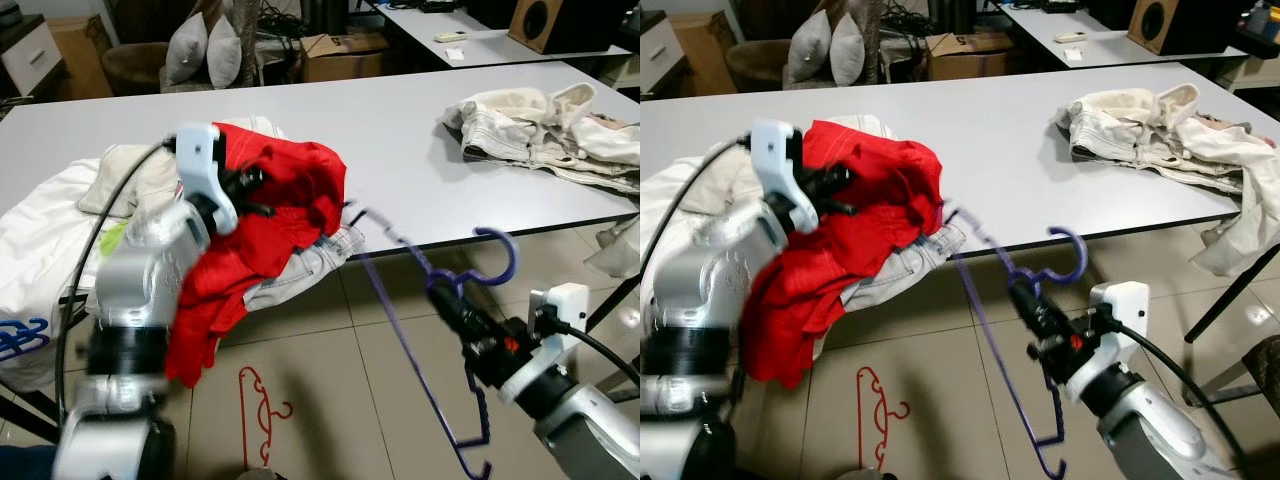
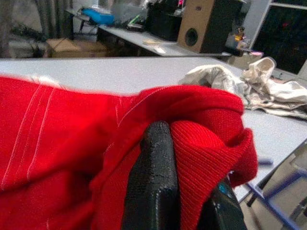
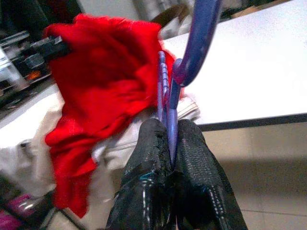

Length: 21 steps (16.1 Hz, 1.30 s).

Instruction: Hang hanger

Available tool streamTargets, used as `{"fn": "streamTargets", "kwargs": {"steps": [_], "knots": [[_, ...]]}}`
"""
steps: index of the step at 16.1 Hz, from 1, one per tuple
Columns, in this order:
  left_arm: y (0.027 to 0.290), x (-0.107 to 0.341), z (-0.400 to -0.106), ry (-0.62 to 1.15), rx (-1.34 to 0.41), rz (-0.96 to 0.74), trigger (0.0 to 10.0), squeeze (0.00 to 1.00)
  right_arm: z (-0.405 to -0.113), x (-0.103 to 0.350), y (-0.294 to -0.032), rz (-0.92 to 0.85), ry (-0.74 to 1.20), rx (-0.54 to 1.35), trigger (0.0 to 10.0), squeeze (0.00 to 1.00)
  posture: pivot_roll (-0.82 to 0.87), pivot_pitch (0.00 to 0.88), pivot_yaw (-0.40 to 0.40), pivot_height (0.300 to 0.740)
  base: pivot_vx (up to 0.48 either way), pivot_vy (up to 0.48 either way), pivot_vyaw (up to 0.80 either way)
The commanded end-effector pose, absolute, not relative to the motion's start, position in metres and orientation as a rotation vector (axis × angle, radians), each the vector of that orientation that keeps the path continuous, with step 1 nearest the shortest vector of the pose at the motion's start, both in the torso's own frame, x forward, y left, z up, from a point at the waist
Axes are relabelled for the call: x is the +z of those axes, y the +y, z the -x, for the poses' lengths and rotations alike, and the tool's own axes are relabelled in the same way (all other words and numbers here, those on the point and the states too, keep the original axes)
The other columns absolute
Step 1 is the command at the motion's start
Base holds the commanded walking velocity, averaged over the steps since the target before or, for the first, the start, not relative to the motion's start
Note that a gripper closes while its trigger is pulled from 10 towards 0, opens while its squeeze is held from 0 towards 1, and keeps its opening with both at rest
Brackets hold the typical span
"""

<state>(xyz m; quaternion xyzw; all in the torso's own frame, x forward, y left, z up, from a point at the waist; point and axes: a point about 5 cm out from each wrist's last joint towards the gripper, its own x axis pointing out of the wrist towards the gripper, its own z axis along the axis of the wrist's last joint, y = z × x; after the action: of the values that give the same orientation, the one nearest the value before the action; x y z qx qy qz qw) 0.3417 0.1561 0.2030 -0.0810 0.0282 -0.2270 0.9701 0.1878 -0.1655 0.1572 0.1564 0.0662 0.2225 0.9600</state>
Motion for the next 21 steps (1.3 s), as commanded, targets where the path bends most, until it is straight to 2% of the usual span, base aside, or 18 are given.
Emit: {"fn": "streamTargets", "kwargs": {"steps": [1,2,7,8,9,11,14,17,21], "knots": [[0.159,0.205,-0.338,0.056,-0.401,0.171,2.7,0.00,-0.192,0.160,-0.160,-0.294,0.108,0.424,10.0,0.00,-0.03,0.000,0.050,0.740,0.000,0.000,0.00],[0.160,0.203,-0.336,0.063,-0.343,0.156,9.8,0.00,-0.194,0.160,-0.154,-0.283,0.101,0.429,10.0,0.00,-0.03,0.000,0.048,0.740,0.000,0.000,0.00],[0.151,0.206,-0.332,-0.040,-0.262,0.248,10.0,0.00,-0.199,0.159,-0.146,-0.285,0.093,0.435,10.0,0.00,-0.02,0.000,0.050,0.740,0.000,0.000,0.00],[0.149,0.208,-0.330,-0.115,-0.180,0.219,10.0,0.00,-0.201,0.159,-0.145,-0.289,0.087,0.424,10.0,0.00,-0.02,0.000,0.049,0.740,0.000,0.000,0.00],[0.146,0.205,-0.328,-0.100,-0.149,0.263,10.0,0.00,-0.202,0.158,-0.144,-0.292,0.088,0.425,10.0,0.00,-0.02,0.000,0.049,0.740,0.000,0.000,0.00],[0.127,0.209,-0.319,-0.058,-0.407,0.183,10.0,0.00,-0.204,0.154,-0.139,-0.295,0.141,0.466,10.0,0.00,-0.02,0.000,0.043,0.740,0.000,0.000,0.00],[0.122,0.216,-0.329,-0.075,-0.446,0.018,10.0,0.00,-0.214,0.151,-0.127,-0.289,0.182,0.584,10.0,0.00,-0.02,0.000,0.036,0.740,0.000,0.000,0.00],[0.118,0.229,-0.329,-0.078,-0.540,-0.042,10.0,0.00,-0.238,0.149,-0.116,-0.318,0.186,0.648,10.0,0.00,-0.01,0.000,0.034,0.740,0.000,0.000,0.00],[0.120,0.228,-0.338,-0.073,-0.509,-0.070,10.0,0.00,-0.255,0.143,-0.107,-0.272,0.246,0.729,10.0,0.00,0.02,0.000,0.009,0.740,0.000,0.000,0.00]]}}
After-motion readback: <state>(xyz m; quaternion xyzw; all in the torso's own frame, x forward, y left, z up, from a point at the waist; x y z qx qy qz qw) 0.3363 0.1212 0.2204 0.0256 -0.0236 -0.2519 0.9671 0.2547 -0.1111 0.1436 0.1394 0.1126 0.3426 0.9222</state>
